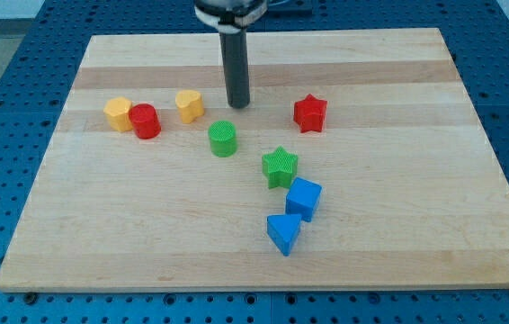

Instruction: Move the yellow heart to the top left of the green star

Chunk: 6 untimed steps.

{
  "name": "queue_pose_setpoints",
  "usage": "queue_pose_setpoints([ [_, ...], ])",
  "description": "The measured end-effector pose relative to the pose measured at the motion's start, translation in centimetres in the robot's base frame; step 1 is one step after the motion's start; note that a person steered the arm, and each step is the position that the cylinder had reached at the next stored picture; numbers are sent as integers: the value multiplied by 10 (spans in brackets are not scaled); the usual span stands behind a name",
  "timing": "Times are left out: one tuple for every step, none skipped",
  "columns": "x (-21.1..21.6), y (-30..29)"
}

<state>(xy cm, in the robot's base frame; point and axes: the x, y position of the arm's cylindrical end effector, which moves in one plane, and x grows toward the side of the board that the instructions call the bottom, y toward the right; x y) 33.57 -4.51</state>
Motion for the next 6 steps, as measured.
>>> queue_pose_setpoints([
  [-9, -71],
  [8, -112],
  [25, -55],
  [21, -12],
  [37, 3],
  [51, 1],
])
